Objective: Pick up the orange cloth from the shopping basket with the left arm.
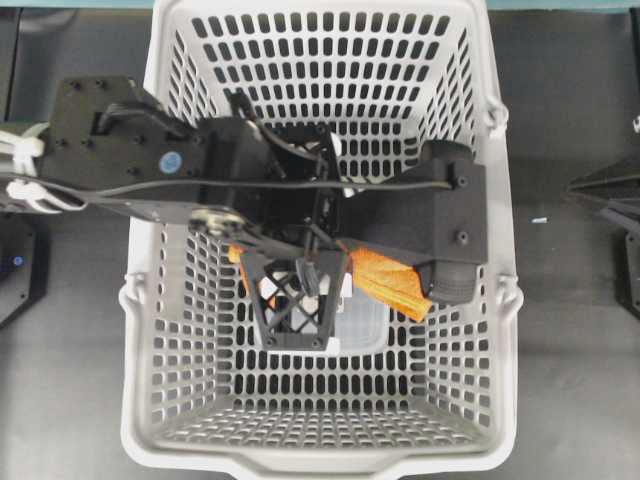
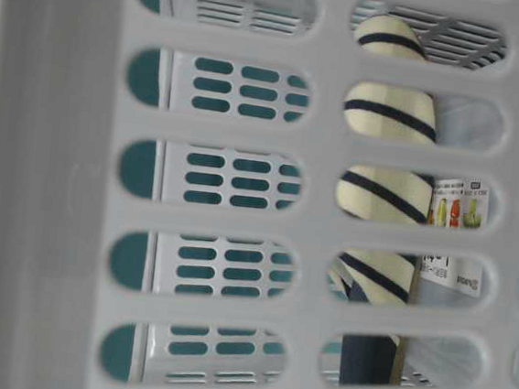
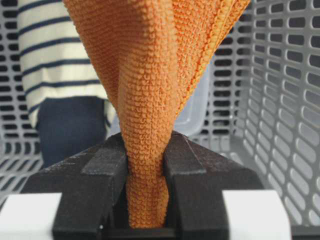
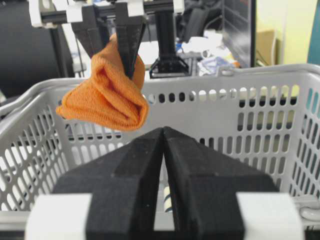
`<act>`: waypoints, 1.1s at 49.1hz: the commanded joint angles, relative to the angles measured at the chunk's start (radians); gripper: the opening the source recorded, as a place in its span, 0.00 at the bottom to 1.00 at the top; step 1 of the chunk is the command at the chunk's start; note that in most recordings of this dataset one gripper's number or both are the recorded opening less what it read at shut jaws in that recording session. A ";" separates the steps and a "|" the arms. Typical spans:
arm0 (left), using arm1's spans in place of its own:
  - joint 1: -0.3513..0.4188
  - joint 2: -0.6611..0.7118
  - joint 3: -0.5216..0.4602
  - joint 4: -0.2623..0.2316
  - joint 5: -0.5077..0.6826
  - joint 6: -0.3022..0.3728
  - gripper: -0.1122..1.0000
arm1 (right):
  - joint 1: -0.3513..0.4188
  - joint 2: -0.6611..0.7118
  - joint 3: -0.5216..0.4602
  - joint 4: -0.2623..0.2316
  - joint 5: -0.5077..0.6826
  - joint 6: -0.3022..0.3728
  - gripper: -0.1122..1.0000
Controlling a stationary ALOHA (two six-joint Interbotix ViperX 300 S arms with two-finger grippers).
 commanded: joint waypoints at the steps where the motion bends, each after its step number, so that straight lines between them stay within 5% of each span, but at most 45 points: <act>1: 0.002 -0.018 -0.025 0.003 0.000 0.000 0.20 | 0.002 0.005 -0.015 0.005 -0.005 0.000 0.10; 54: 0.009 -0.015 -0.025 0.005 0.009 0.000 0.20 | 0.000 -0.011 -0.014 0.005 0.031 0.000 0.10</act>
